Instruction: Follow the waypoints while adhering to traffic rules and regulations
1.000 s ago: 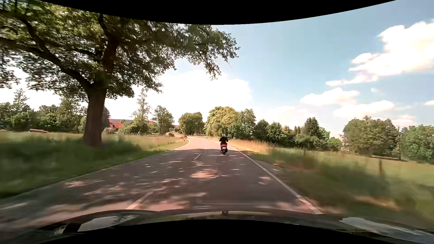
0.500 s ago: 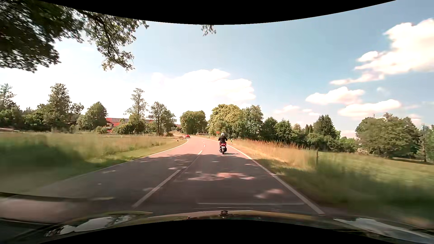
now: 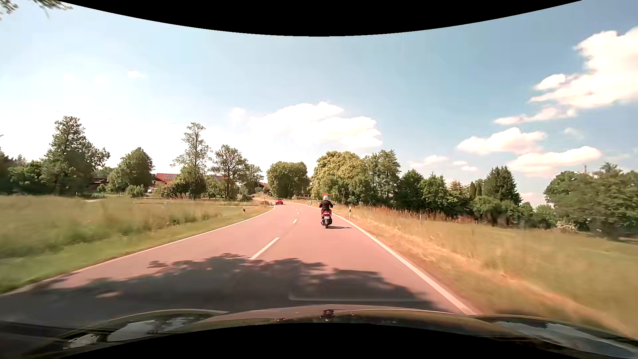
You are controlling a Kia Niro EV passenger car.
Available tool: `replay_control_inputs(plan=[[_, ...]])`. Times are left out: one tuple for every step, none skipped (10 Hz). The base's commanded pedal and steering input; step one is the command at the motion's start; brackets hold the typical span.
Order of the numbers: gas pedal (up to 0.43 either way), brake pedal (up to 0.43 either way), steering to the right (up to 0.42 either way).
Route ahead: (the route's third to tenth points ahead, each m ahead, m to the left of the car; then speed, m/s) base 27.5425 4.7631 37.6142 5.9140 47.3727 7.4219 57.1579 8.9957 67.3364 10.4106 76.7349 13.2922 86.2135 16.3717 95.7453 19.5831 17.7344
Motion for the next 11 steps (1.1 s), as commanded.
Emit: replay_control_inputs(plan=[[0.177,0.006,-0.017],[0.177,0.006,-0.017],[0.177,0.006,-0.017],[0.177,0.006,-0.018],[0.177,0.006,-0.018],[0.177,0.006,-0.018],[0.189,0.006,-0.018],[0.189,0.006,-0.018],[0.189,0.006,-0.018],[0.189,0.006,-0.018],[0.197,0.006,-0.017]])
